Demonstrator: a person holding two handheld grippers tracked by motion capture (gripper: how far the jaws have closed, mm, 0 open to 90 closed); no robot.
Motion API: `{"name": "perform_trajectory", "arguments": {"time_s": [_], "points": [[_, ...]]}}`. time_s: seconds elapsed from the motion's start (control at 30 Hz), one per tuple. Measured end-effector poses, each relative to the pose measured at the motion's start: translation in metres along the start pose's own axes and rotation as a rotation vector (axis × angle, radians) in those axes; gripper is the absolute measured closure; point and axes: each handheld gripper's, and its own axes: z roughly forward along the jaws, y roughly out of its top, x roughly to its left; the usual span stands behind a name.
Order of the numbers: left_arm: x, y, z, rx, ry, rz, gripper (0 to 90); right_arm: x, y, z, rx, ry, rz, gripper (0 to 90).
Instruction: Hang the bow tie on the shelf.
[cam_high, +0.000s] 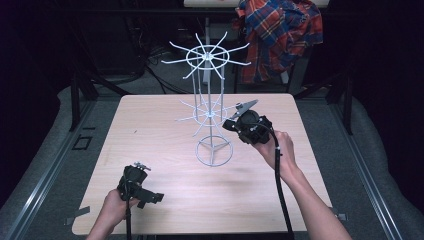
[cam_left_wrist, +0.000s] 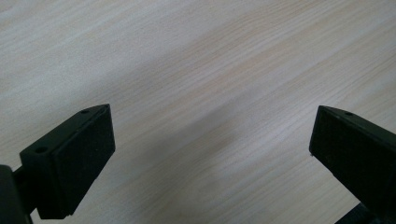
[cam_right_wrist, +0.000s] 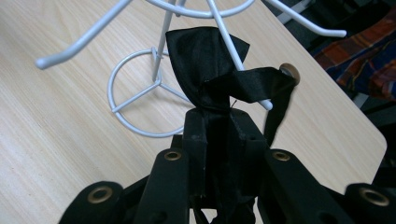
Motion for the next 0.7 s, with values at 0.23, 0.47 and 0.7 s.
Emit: {"name": "perform_trajectory", "arguments": {"time_s": [0.23, 0.47, 0.7], "points": [[0.000, 0.001, 0.001, 0.003, -0.002, 0.001, 0.3, 0.001, -0.001, 0.006, 0.007, 0.016, 0.000, 77.9], [0.000, 0.000, 0.001, 0.002, -0.002, -0.004, 0.3, -0.003, -0.008, 0.016, -0.003, 0.043, 0.022, 77.1], [-0.001, 0.001, 0.001, 0.001, -0.003, -0.001, 0.4, -0.003, -0.010, 0.022, 0.007, 0.059, 0.040, 76.9]]}}
